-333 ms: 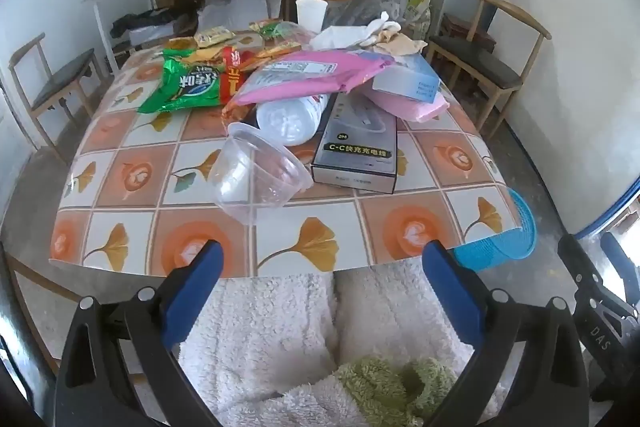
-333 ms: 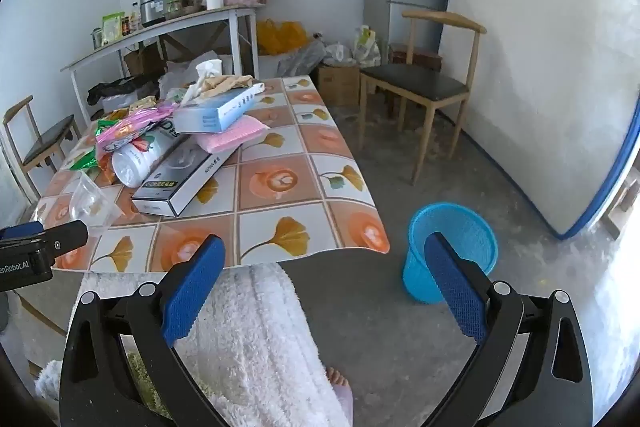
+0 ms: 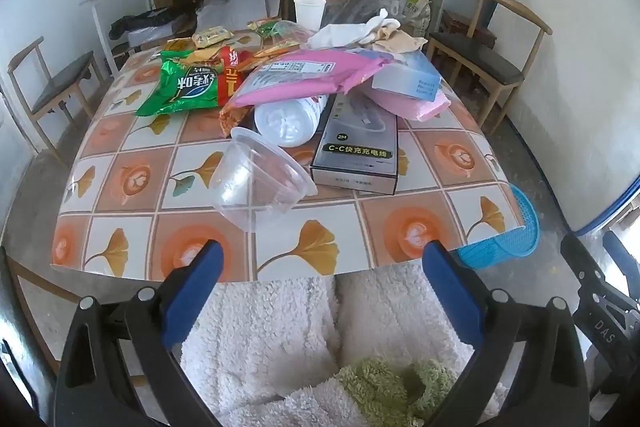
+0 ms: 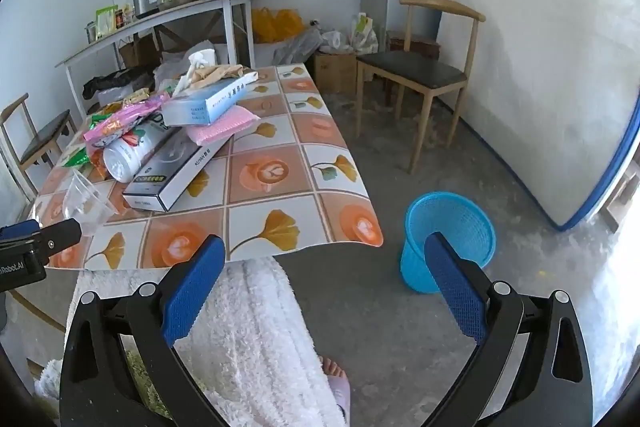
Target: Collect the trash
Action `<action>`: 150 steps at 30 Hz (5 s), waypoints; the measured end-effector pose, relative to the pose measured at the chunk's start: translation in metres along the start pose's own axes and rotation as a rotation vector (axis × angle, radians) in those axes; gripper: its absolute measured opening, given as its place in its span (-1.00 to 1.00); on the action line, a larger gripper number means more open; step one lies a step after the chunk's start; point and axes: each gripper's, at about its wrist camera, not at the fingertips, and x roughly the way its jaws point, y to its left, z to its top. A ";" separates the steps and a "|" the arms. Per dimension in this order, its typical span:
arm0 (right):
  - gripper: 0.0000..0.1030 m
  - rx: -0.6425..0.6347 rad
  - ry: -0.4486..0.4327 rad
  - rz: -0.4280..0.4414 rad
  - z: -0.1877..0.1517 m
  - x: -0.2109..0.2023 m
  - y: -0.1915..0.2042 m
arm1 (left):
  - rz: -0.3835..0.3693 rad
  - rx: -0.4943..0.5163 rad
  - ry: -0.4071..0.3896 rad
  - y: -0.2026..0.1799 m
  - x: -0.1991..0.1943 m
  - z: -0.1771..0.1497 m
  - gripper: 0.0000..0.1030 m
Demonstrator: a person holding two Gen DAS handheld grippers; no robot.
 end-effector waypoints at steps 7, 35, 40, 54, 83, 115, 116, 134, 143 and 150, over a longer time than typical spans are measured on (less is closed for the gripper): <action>0.85 -0.012 0.022 -0.013 -0.003 -0.005 -0.001 | 0.011 -0.024 0.008 0.008 0.005 0.009 0.89; 0.85 -0.019 0.037 -0.015 -0.002 0.000 0.000 | 0.033 -0.041 0.017 0.016 0.008 0.007 0.89; 0.85 -0.018 0.038 -0.014 -0.002 0.000 0.000 | 0.032 -0.040 0.017 0.016 0.008 0.007 0.89; 0.85 -0.017 0.038 -0.014 -0.002 0.000 -0.001 | 0.034 -0.040 0.019 0.018 0.009 0.007 0.89; 0.85 -0.017 0.045 -0.003 -0.004 0.002 0.003 | 0.027 -0.062 0.042 0.033 0.014 0.001 0.89; 0.85 0.054 0.153 0.043 -0.008 0.056 -0.015 | -0.034 -0.126 -0.029 0.084 0.058 0.036 0.23; 0.85 0.051 0.152 0.046 -0.007 0.056 -0.014 | -0.047 -0.133 -0.038 0.087 0.055 0.033 0.16; 0.56 0.067 0.116 0.475 0.065 0.055 0.051 | -0.125 -0.287 -0.083 0.143 0.058 0.013 -0.85; 0.33 0.183 0.151 0.573 0.125 0.087 0.052 | -0.098 -0.356 -0.079 0.175 0.065 0.009 -0.85; 0.33 -0.194 0.065 0.448 0.182 0.101 0.113 | -0.123 -0.356 -0.090 0.181 0.068 0.010 -0.84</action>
